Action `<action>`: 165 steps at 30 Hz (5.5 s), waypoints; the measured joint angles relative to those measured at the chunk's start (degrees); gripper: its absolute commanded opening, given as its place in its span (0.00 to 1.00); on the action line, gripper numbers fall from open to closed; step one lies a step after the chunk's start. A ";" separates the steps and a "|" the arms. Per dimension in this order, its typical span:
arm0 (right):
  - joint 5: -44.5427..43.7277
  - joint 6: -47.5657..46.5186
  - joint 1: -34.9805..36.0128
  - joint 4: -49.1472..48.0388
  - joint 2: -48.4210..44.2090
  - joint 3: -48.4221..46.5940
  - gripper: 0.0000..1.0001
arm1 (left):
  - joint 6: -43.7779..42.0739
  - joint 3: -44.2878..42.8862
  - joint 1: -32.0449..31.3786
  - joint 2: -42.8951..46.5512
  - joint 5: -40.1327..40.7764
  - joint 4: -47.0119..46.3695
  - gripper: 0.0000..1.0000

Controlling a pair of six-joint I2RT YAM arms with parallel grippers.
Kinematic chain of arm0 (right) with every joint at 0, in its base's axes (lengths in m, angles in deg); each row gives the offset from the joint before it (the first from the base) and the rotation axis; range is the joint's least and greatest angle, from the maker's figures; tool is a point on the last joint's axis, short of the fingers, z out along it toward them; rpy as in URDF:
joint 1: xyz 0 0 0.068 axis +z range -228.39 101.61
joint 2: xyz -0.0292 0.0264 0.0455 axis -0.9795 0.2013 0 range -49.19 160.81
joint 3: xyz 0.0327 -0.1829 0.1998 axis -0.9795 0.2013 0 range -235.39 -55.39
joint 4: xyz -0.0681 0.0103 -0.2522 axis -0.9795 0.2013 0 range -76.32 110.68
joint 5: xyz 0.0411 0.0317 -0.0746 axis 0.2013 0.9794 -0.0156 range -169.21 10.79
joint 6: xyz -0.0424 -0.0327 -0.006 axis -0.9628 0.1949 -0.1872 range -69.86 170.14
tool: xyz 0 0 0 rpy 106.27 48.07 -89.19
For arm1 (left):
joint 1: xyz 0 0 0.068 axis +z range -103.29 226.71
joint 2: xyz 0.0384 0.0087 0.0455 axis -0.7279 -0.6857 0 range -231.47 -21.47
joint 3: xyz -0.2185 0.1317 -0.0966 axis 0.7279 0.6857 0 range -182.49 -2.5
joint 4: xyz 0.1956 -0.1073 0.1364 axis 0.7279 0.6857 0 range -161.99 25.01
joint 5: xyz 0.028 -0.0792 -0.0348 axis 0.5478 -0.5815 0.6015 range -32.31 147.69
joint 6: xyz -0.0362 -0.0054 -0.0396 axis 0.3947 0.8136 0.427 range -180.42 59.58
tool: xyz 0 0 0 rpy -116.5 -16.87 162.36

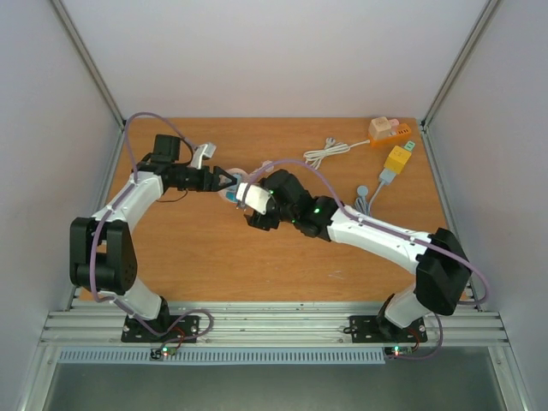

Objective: Pull the plug off the socket
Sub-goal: Remove the plug from the socket.

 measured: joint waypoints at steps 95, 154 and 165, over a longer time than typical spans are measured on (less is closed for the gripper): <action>-6.93 -3.41 3.10 -2.32 2.91 2.82 0.01 | -5.88 2.05 -4.37 1.53 -5.51 -0.15 0.00; -9.94 -2.08 3.67 -2.25 3.98 2.58 0.14 | -5.84 2.95 -5.27 2.12 -1.33 -0.83 0.00; -7.19 -1.64 2.25 -2.21 3.43 2.58 0.22 | -5.86 2.95 -4.90 2.12 -3.58 -1.33 0.00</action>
